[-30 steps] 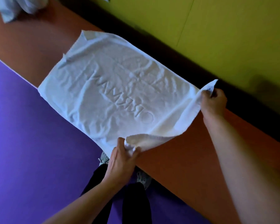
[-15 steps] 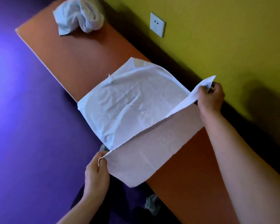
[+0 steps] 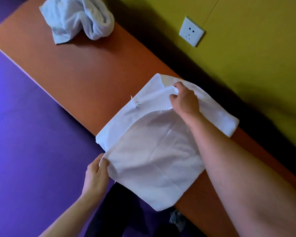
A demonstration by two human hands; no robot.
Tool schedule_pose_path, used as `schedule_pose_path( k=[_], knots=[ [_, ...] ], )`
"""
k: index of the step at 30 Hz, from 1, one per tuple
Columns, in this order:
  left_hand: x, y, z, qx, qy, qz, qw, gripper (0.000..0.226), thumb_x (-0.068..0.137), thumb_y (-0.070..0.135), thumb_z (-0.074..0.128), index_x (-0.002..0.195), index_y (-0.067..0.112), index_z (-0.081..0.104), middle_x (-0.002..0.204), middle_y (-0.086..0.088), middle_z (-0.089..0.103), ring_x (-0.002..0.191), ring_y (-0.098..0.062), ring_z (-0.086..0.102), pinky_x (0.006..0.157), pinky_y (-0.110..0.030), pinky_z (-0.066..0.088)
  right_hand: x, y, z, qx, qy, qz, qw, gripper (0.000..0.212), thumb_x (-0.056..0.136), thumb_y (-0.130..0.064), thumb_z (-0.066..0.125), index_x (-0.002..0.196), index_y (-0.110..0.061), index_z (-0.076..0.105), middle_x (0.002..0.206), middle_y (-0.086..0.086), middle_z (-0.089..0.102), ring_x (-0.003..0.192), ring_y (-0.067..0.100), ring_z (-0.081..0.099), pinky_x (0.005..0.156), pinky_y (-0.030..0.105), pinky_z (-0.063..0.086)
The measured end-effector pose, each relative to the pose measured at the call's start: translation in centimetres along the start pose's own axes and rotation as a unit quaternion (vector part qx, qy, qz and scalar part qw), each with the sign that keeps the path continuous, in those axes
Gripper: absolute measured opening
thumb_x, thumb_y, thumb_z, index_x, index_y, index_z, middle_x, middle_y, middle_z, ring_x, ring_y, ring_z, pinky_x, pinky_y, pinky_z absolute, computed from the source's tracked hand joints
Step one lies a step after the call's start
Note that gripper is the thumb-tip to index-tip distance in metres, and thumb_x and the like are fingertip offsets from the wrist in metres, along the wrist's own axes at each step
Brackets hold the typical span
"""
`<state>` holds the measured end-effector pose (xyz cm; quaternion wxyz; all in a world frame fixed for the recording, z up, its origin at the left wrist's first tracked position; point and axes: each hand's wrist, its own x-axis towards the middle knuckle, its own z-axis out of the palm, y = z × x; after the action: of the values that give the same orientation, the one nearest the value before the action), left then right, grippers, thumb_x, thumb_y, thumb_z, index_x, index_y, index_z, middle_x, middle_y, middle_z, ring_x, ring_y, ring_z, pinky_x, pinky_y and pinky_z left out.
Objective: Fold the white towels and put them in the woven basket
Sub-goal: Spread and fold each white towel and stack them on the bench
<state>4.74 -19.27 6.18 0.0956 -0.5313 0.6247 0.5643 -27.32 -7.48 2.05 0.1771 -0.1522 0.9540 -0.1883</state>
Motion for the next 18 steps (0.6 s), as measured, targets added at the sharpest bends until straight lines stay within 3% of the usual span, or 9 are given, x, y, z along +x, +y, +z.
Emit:
schedule_pose_path(
  k=[3,6,9,11,14,16,18],
  knots=[
    [1.7,0.3,-0.6,0.005,-0.032,-0.012,0.999,0.036,0.099,0.023,0.038,0.099,0.031,0.073,0.091,0.002,0.076,0.092,-0.024,0.072,0.085,-0.054,0.058,1.3,-0.4,2.3,-0.080,-0.075,-0.004,0.994,0.042,0.094,-0.021,0.051,0.136,-0.023,0.059,0.124,0.012,0.070,0.115,0.036,0.062,0.087,0.036,0.050],
    [2.5,0.3,-1.1,-0.001,-0.055,-0.016,0.998,0.036,0.098,0.027,0.038,0.101,0.034,0.074,0.095,0.004,0.077,0.095,-0.020,0.072,0.089,-0.053,0.057,2.2,-0.8,3.2,-0.101,-0.111,0.013,0.989,0.050,0.097,-0.022,0.048,0.147,-0.028,0.049,0.126,0.012,0.069,0.116,0.036,0.062,0.084,0.037,0.049],
    [2.7,0.1,-1.7,-0.007,-0.077,-0.022,0.997,0.040,0.100,0.024,0.036,0.104,0.037,0.074,0.098,0.005,0.077,0.095,-0.018,0.073,0.089,-0.051,0.057,3.5,-1.4,2.3,-0.052,-0.064,0.051,0.995,0.067,0.101,-0.023,0.045,0.161,-0.032,0.018,0.123,0.019,0.067,0.112,0.041,0.062,0.080,0.038,0.044],
    [2.6,0.1,-1.9,-0.017,-0.092,-0.025,0.995,0.044,0.102,0.020,0.035,0.103,0.041,0.074,0.099,0.003,0.077,0.094,-0.018,0.074,0.088,-0.050,0.058,4.3,-1.7,1.1,0.030,-0.025,0.105,0.994,0.071,0.101,-0.020,0.043,0.162,-0.032,0.010,0.129,0.020,0.064,0.111,0.040,0.062,0.081,0.037,0.044],
    [2.2,0.4,-2.2,-0.039,-0.093,-0.034,0.994,0.051,0.103,0.011,0.034,0.096,0.039,0.076,0.095,-0.002,0.077,0.089,-0.021,0.074,0.082,-0.049,0.060,4.9,-1.5,-0.3,0.135,0.025,0.128,0.982,0.065,0.101,-0.018,0.044,0.161,-0.025,0.020,0.147,0.014,0.053,0.125,0.034,0.057,0.097,0.038,0.046],
    [1.8,1.0,-2.5,-0.073,-0.086,-0.040,0.993,0.051,0.102,0.005,0.032,0.100,0.029,0.076,0.094,-0.007,0.077,0.087,-0.025,0.074,0.077,-0.048,0.062,5.2,-1.6,-1.2,0.188,0.103,0.115,0.970,0.056,0.098,-0.016,0.046,0.153,-0.017,0.036,0.127,0.014,0.062,0.111,0.030,0.059,0.093,0.036,0.045],
    [1.7,1.6,-3.1,-0.092,-0.069,-0.039,0.993,0.047,0.100,0.003,0.032,0.100,0.021,0.076,0.090,-0.012,0.076,0.083,-0.027,0.073,0.073,-0.052,0.061,5.8,-2.3,-2.3,0.228,0.171,0.095,0.954,0.049,0.095,-0.012,0.048,0.144,-0.010,0.046,0.104,0.006,0.058,0.087,0.019,0.051,0.079,0.027,0.045]
  ],
)
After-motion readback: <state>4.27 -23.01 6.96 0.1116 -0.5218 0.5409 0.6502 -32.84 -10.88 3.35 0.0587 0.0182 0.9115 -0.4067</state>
